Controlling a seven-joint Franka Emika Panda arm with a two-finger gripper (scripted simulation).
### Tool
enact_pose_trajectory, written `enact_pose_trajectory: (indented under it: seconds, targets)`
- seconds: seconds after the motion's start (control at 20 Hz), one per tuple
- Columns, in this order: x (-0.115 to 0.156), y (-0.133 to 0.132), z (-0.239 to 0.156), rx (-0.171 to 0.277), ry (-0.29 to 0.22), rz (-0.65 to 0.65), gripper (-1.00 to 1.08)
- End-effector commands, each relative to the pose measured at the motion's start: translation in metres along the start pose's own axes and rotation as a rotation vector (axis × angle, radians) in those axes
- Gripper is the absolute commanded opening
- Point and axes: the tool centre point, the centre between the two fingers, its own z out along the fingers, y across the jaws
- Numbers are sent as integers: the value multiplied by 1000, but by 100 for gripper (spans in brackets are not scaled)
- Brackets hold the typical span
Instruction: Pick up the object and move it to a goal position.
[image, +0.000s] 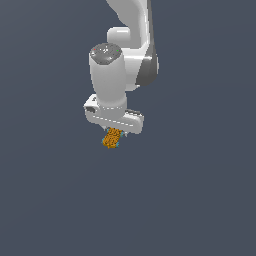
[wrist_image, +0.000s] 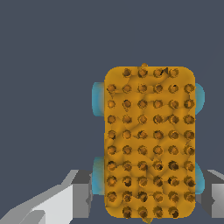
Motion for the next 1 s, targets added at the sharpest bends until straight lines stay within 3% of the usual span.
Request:
enact_pose_trajectory:
  seconds: [0.0, 0.5, 0.95]
  targets:
    - [8, -5, -25, 0, 0, 0, -100]
    - [39, -25, -108, 0, 0, 0, -100]
    - [56, -35, -151, 1, 0, -1, -100]
